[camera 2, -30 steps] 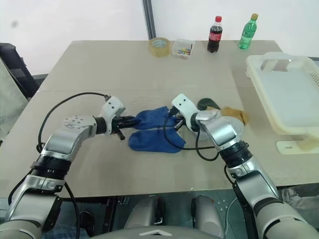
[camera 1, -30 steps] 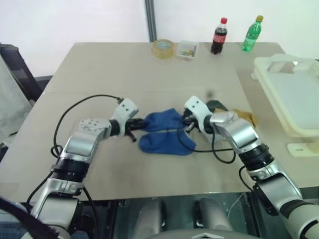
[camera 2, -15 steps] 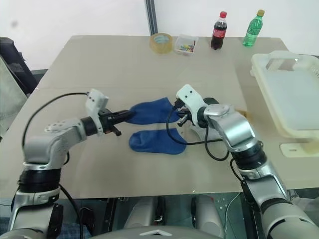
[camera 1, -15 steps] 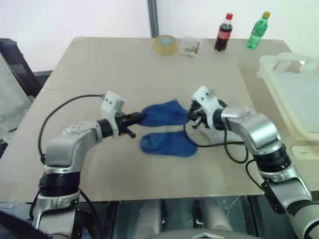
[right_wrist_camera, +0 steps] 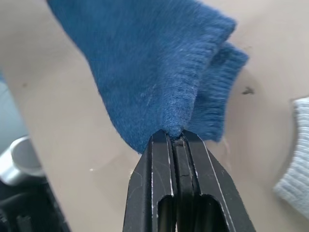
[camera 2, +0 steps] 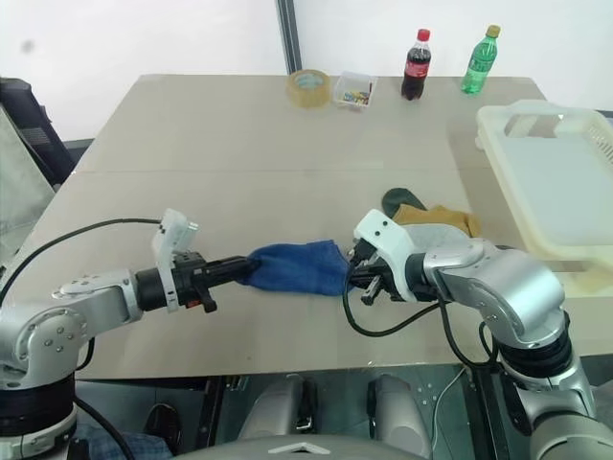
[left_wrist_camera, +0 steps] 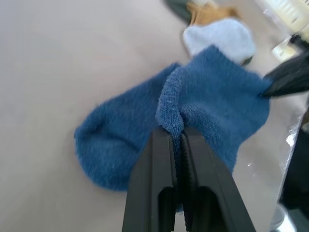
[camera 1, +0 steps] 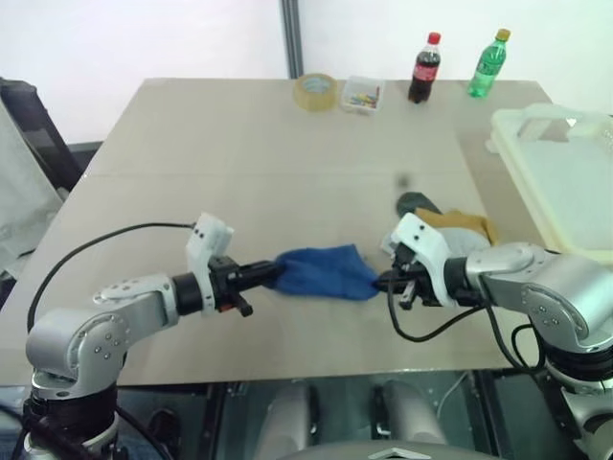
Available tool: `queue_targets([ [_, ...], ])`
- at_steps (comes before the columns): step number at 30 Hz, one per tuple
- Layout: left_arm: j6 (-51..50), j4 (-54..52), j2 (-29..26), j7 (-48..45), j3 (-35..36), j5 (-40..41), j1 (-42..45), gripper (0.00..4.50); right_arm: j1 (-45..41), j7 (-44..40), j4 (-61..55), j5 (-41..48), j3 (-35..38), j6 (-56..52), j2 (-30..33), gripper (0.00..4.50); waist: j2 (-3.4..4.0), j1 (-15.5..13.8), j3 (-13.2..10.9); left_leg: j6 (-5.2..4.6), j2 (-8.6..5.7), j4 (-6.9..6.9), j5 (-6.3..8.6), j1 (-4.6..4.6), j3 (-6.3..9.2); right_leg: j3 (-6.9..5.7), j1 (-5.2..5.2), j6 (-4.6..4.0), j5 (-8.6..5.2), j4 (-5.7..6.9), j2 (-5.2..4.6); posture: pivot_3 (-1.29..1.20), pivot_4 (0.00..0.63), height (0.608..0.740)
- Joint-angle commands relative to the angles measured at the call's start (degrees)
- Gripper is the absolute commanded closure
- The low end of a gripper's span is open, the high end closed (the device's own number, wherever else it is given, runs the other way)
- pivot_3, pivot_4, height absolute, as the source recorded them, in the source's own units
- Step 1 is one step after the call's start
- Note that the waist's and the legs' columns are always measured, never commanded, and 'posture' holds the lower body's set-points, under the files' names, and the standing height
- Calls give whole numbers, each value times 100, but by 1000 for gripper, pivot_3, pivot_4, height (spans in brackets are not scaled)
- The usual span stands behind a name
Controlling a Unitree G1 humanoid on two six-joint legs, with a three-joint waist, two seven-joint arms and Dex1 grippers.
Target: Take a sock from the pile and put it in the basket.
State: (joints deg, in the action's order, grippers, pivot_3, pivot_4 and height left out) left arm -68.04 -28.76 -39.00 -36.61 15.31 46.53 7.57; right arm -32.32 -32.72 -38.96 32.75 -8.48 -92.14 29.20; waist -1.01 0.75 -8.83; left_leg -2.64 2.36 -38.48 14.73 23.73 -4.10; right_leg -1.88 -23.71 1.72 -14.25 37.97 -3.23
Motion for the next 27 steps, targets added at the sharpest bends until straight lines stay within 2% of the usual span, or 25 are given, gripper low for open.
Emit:
queue_targets([
  [1, 371, -14, -28, 100, -230, -244, 26, 4474, -4, 328, 85, 75, 22, -36, -53, 4500, -1, -5, -1, 0, 0, 1, 0, 2, 0, 4, -1, 0, 0, -1, 0, 0, 150, 735],
  [8, 867, 337, 142, 204, -693, -662, 116, 4474, -40, 595, 365, -10, -128, -35, -58, 4500, -4, -7, -3, -1, -3, 6, 1, 8, -1, 11, -3, 0, 1, -7, -3, 0, 150, 735],
  [14, 1116, 547, 47, 226, -972, -1011, 156, 4474, 37, 612, 387, 15, -155, 44, -46, 4500, -5, -6, -3, -1, -2, 6, 1, 7, 0, 10, -4, 1, 1, -5, -2, 0, 150, 735],
  [15, 1196, 600, 72, 235, -999, -1070, 162, 4500, 52, 616, 375, -16, -198, 148, 10, 3894, -5, -7, -3, -1, -2, 6, 1, 7, -1, 11, -4, 1, 1, -5, -2, 0, 150, 735],
  [16, 1250, 636, 106, 243, -1015, -1104, 170, 4500, 62, 617, 352, -54, -248, 274, 73, 3620, -5, -7, -3, -1, -2, 6, 1, 7, 0, 9, -4, 1, 1, -5, -2, 0, 150, 735],
  [19, 1402, 665, 155, 196, -1133, -1198, 175, 4500, 116, 609, 280, -163, -293, 781, 166, 2327, -5, -7, -3, -2, -2, 6, 1, 7, 0, 8, -4, 1, 1, -6, -2, 0, 150, 735],
  [24, 1614, 752, 319, 229, -1129, -1276, 205, 4500, 364, 334, -17, -444, -511, 2188, 509, 2327, -5, -17, -3, -2, -2, 6, 1, 7, 0, 8, -4, 2, 1, -6, -2, 0, 150, 735],
  [25, 1620, 765, 356, 241, -1109, -1271, 208, 4135, 427, 289, -52, -497, -560, 2404, 561, 2286, -6, -19, -4, -2, -2, 6, 2, 8, 1, 7, -4, 2, 0, -8, -2, 0, 150, 735],
  [27, 1619, 756, 407, 225, -1147, -1277, 182, 3456, 632, 300, -129, -1095, -1086, 3560, 614, 2278, -7, -15, -4, -2, -2, 6, 2, 8, 0, 6, -3, 3, 0, -8, -1, 0, 150, 735],
])
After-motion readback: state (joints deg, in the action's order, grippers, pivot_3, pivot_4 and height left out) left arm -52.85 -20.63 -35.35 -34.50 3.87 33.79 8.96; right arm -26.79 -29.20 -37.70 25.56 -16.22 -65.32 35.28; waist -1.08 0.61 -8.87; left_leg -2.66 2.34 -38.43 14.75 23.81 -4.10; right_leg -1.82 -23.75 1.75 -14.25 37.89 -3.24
